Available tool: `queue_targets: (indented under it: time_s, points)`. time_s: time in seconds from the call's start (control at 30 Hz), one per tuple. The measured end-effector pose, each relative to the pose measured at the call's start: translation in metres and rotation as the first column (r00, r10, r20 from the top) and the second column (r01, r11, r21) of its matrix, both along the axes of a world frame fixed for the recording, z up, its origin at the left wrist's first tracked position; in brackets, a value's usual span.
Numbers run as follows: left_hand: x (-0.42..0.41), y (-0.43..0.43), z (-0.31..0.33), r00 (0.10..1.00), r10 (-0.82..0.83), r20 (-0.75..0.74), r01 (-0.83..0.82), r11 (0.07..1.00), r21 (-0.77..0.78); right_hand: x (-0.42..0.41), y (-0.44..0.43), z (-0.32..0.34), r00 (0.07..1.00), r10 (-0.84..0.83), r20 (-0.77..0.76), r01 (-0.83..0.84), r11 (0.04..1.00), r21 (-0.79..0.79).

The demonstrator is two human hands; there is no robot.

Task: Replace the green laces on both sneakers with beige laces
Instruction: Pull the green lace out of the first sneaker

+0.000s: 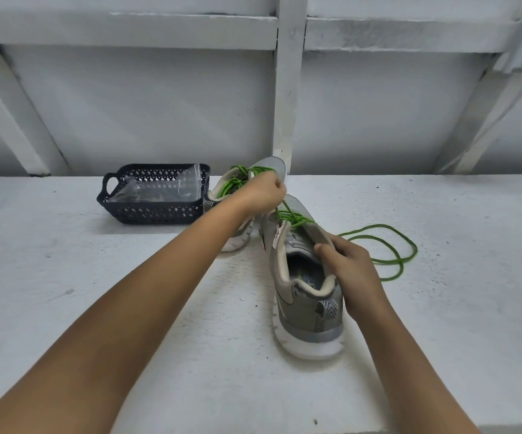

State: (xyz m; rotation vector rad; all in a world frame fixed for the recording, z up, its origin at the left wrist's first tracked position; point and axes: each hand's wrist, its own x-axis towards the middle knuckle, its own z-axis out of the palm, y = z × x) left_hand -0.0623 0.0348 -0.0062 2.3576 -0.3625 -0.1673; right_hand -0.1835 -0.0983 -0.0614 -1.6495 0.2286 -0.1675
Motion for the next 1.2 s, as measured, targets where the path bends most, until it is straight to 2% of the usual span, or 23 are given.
queue_targets:
  time_s: [0.07, 0.13, 0.23, 0.33, 0.4, 0.5, 0.57, 0.63, 0.67, 0.73, 0.83, 0.87, 0.93, 1.0, 1.1, 1.17, 1.2]
  points:
    - [-0.002, 0.001, -0.001, 0.999, -0.029, 0.024, 0.029, 1.000, -0.009, 0.000, 0.001, -0.001, 1.000, -0.004, 0.000, 0.004, 1.000, 0.023]
    - [-0.006, 0.003, -0.003, 0.985, -0.122, 0.120, 0.121, 0.993, 0.017, -0.001, 0.001, -0.002, 1.000, -0.002, 0.007, 0.002, 0.999, 0.044]
    - [-0.014, 0.012, -0.002, 0.920, -0.263, 0.291, 0.210, 0.957, 0.203, -0.001, 0.001, -0.003, 1.000, -0.010, 0.011, 0.010, 0.998, 0.057]
    - [-0.018, 0.025, -0.004, 0.889, -0.361, 0.282, 0.201, 0.861, 0.467, 0.000, 0.002, -0.005, 1.000, -0.020, 0.010, 0.019, 0.998, 0.057]
    - [-0.020, 0.031, -0.009, 0.891, -0.383, 0.245, 0.227, 0.841, 0.491, 0.000, 0.001, -0.005, 1.000, -0.021, 0.012, 0.021, 0.998, 0.053]
    - [-0.021, 0.034, -0.012, 0.910, -0.320, 0.263, 0.219, 0.911, 0.351, 0.000, 0.001, -0.005, 1.000, -0.019, 0.016, 0.019, 0.998, 0.056]
    - [-0.019, 0.036, -0.015, 0.960, -0.119, 0.252, 0.105, 0.992, 0.067, 0.001, 0.001, -0.005, 1.000, -0.021, 0.017, 0.020, 0.999, 0.047]
    - [-0.016, 0.037, -0.017, 0.982, 0.096, 0.161, -0.052, 0.965, -0.258, 0.001, 0.000, -0.006, 1.000, -0.018, 0.018, 0.017, 0.999, 0.040]
    - [-0.015, 0.038, -0.018, 0.977, 0.139, 0.161, -0.084, 0.948, -0.306, 0.001, 0.001, -0.006, 1.000, -0.015, 0.018, 0.014, 0.999, 0.042]
    - [-0.021, 0.037, -0.018, 0.946, 0.112, 0.305, -0.049, 0.977, -0.207, 0.001, 0.001, -0.006, 1.000, -0.011, 0.020, 0.010, 0.999, 0.048]
    - [-0.029, 0.036, -0.018, 0.850, -0.088, 0.520, 0.131, 0.990, -0.047, 0.001, 0.001, -0.006, 1.000, -0.010, 0.025, 0.009, 0.998, 0.062]
    - [-0.029, 0.036, -0.019, 0.835, -0.169, 0.524, 0.172, 0.984, 0.045, 0.001, 0.001, -0.006, 1.000, -0.013, 0.024, 0.011, 0.998, 0.062]
    - [-0.030, 0.035, -0.022, 0.862, -0.284, 0.420, 0.173, 0.944, 0.282, 0.001, 0.001, -0.006, 1.000, -0.016, 0.024, 0.015, 0.998, 0.058]
    - [-0.031, 0.033, -0.024, 0.915, -0.254, 0.314, 0.141, 0.929, 0.341, 0.001, 0.001, -0.006, 1.000, -0.016, 0.025, 0.015, 0.998, 0.057]
    - [-0.033, 0.031, -0.025, 0.944, -0.152, 0.293, 0.102, 0.979, 0.177, 0.001, 0.001, -0.006, 1.000, -0.017, 0.024, 0.016, 0.998, 0.055]
    - [-0.032, 0.033, -0.023, 0.966, 0.031, 0.257, -0.004, 0.995, -0.104, 0.001, 0.001, -0.005, 1.000, -0.011, 0.024, 0.010, 0.999, 0.047]
    - [-0.031, 0.036, -0.020, 0.969, 0.139, 0.203, -0.077, 0.956, -0.284, 0.001, 0.001, -0.005, 1.000, -0.007, 0.023, 0.006, 0.999, 0.046]
